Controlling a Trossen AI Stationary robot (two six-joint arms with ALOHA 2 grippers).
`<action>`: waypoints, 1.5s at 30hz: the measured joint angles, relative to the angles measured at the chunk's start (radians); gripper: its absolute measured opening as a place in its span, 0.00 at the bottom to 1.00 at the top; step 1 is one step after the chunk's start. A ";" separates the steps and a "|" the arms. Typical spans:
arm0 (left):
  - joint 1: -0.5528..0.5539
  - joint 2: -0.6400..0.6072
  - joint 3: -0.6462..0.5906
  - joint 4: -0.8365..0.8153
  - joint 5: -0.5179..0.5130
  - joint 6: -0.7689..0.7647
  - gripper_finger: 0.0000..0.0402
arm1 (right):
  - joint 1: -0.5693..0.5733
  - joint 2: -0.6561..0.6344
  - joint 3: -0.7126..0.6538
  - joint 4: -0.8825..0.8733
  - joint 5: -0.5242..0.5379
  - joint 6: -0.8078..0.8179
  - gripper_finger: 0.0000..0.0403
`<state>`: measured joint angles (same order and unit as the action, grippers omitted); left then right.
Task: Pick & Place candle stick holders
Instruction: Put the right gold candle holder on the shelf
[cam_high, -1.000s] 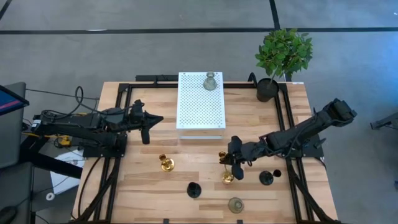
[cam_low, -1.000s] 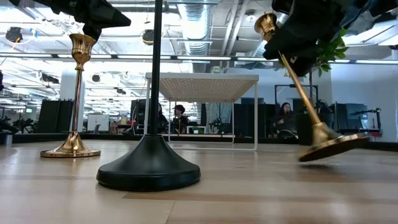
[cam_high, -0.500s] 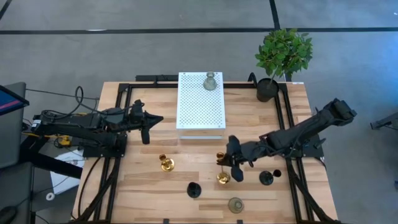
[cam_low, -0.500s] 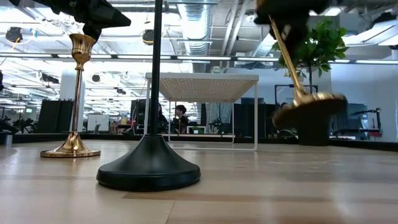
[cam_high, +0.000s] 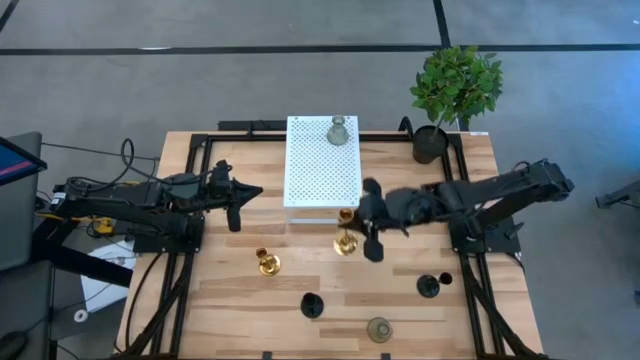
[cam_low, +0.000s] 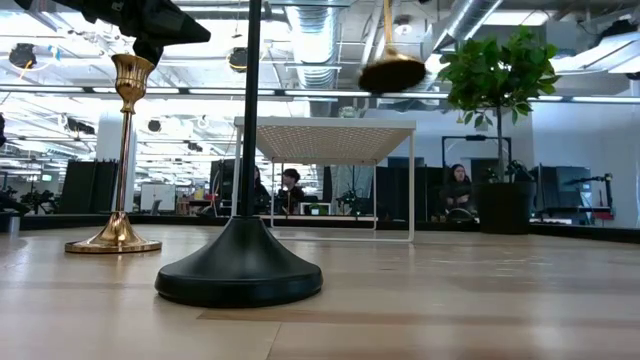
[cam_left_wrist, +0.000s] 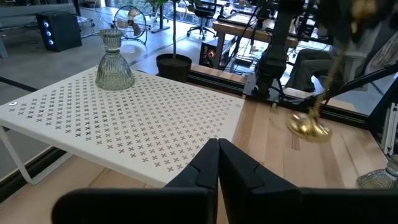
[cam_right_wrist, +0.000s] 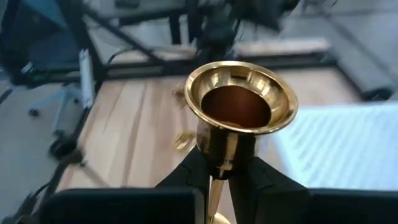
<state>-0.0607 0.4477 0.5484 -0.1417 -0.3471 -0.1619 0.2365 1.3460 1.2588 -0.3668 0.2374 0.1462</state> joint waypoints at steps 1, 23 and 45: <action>0.000 0.000 0.000 0.000 0.000 0.000 0.02 | -0.019 0.000 0.018 0.001 0.000 -0.018 0.06; 0.000 0.000 0.000 0.000 0.000 0.000 0.02 | -0.449 0.000 0.110 0.058 -0.109 -0.154 0.06; 0.000 0.000 0.000 0.000 0.000 0.000 0.02 | -0.625 0.115 0.109 0.108 -0.211 -0.156 0.06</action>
<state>-0.0607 0.4480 0.5484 -0.1421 -0.3473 -0.1619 -0.3887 1.4609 1.3682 -0.2592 0.0260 -0.0097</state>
